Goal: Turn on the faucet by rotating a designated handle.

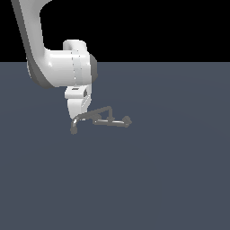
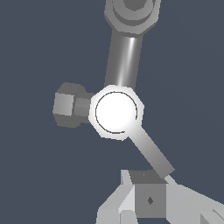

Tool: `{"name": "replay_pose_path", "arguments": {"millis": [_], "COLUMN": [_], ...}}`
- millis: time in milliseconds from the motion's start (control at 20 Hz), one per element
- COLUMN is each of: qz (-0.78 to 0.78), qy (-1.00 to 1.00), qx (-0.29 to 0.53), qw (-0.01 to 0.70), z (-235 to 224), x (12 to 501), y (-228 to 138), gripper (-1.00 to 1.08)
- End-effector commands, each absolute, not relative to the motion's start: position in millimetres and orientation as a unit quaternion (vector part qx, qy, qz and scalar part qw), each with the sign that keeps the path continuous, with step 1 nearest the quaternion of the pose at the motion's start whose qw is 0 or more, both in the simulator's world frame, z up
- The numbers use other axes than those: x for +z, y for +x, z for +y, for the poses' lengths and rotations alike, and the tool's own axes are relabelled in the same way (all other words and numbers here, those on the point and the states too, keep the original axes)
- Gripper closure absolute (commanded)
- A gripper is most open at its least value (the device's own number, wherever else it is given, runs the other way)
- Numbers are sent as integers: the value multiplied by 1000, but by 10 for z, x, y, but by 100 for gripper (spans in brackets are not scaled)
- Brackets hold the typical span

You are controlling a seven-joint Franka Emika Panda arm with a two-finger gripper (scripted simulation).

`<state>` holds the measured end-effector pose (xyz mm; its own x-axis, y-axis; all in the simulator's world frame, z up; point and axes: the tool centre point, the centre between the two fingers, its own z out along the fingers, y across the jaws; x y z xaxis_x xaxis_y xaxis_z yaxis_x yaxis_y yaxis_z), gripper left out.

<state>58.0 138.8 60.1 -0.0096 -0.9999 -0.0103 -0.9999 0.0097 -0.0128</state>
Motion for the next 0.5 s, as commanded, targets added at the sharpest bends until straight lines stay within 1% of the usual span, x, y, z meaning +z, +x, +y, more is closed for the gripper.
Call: {"name": "replay_pose_path", "arguments": {"millis": [0,450], "qz": [716,715], "qy": [-698,-699], "qx": [-3,0], "qw": [5,0], "z": [1216,1053], "x": [607,607], "y": [545,312], "gripper": [108,108]}}
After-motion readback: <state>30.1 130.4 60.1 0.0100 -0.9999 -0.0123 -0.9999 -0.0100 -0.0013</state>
